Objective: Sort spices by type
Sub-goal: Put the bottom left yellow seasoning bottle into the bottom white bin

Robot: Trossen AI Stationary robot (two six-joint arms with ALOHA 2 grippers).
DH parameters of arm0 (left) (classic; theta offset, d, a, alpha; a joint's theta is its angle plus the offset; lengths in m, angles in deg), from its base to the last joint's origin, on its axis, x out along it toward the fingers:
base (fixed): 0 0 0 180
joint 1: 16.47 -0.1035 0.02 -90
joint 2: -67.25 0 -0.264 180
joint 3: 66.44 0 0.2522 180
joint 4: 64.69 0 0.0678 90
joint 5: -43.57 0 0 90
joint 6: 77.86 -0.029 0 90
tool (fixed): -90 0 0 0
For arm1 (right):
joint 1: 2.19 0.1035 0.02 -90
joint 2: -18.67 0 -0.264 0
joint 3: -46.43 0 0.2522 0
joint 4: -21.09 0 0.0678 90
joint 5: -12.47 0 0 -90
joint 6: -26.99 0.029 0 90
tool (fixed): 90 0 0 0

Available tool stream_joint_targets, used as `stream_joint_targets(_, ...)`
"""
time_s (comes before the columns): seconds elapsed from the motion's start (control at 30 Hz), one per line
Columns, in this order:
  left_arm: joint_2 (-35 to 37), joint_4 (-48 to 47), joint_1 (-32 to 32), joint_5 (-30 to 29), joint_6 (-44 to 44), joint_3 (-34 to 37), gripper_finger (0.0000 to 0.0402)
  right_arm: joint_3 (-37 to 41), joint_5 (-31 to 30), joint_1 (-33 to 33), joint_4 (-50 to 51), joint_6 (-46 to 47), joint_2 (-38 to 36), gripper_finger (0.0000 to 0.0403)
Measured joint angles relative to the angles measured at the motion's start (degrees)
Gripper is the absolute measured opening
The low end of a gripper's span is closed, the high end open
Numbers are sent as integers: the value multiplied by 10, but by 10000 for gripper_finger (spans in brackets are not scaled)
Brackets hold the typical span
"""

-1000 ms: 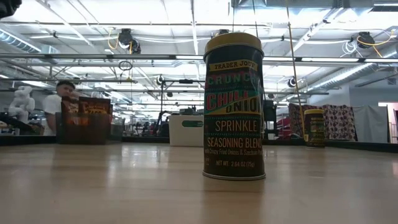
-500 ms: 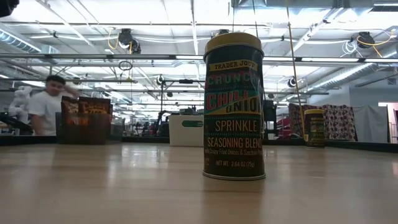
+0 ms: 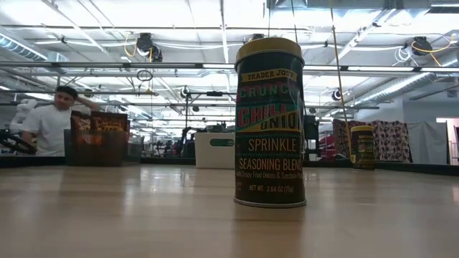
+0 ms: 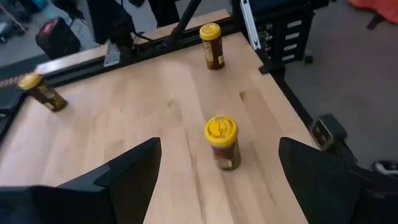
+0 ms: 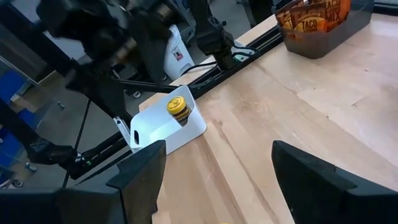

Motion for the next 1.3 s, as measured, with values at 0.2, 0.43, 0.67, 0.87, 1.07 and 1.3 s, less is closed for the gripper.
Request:
stream_joint_targets(0.2, -93, 134, -53, 80, -4, 0, 329, 0, 15, 7, 2, -8, 0, 274)
stream_joint_targets(0.43, -178, 230, -70, 93, -1, 0, 329, 0, 40, 26, 21, -26, 0, 274)
stream_joint_targets(0.67, -235, 292, -70, 63, 29, -8, 329, 0, 55, 37, 52, -63, 0, 274)
stream_joint_targets(0.87, -268, 295, -71, 39, 29, -53, 329, 0, 84, 36, 60, -98, 0, 274)
stream_joint_targets(1.07, -288, 267, -83, 28, 30, -86, 329, 0, 84, 36, 66, -119, -12, 274)
stream_joint_targets(1.3, -314, 253, -96, 30, 28, -86, 329, 0, 84, 37, 84, -120, -25, 274)
